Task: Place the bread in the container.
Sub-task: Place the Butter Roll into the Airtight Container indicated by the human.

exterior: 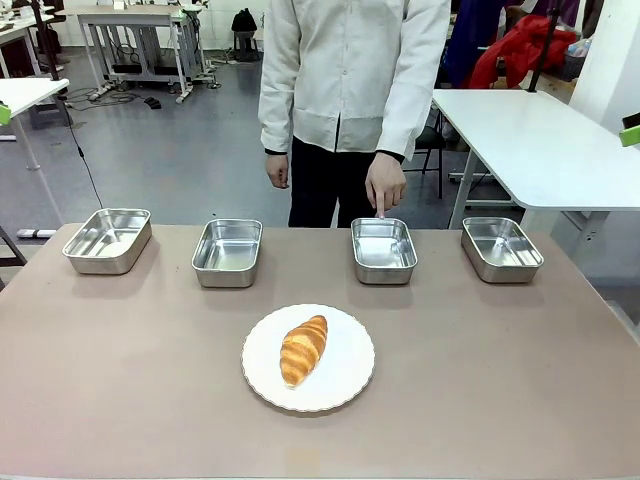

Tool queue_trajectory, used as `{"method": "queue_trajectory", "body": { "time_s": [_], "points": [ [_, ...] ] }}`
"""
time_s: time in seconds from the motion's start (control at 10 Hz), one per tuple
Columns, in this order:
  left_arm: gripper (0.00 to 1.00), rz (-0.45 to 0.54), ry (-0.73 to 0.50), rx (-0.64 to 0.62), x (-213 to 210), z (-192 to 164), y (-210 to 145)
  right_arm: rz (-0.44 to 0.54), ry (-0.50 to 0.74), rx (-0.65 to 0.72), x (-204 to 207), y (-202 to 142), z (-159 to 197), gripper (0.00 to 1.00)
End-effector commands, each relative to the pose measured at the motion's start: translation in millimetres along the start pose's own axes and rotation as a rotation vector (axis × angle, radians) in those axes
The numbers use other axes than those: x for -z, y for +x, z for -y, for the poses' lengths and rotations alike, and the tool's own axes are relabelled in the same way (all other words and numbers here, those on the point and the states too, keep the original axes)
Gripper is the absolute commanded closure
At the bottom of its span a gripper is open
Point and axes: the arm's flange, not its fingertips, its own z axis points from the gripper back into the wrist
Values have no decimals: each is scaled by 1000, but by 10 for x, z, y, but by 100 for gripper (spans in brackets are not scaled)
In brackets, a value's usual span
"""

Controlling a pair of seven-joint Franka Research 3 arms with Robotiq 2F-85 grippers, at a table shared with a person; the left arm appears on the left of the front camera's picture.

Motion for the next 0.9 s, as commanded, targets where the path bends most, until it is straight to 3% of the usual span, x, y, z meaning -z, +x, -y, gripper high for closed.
{"method": "queue_trajectory", "body": {
  "time_s": [0.0, 0.6, 0.8],
  "points": [
    [0, 9, -4, 14, -5, 7, -1, 9, 5, -2, 2, 5, 0, 0],
    [0, 9, -4, 14, -5, 7, -1, 0, 0, 0, 0, 0, 0, 0],
    [0, 9, -4, 14, -5, 7, -1, -19, -59, 35, 350, 327, -212, 0]
  ]
}}
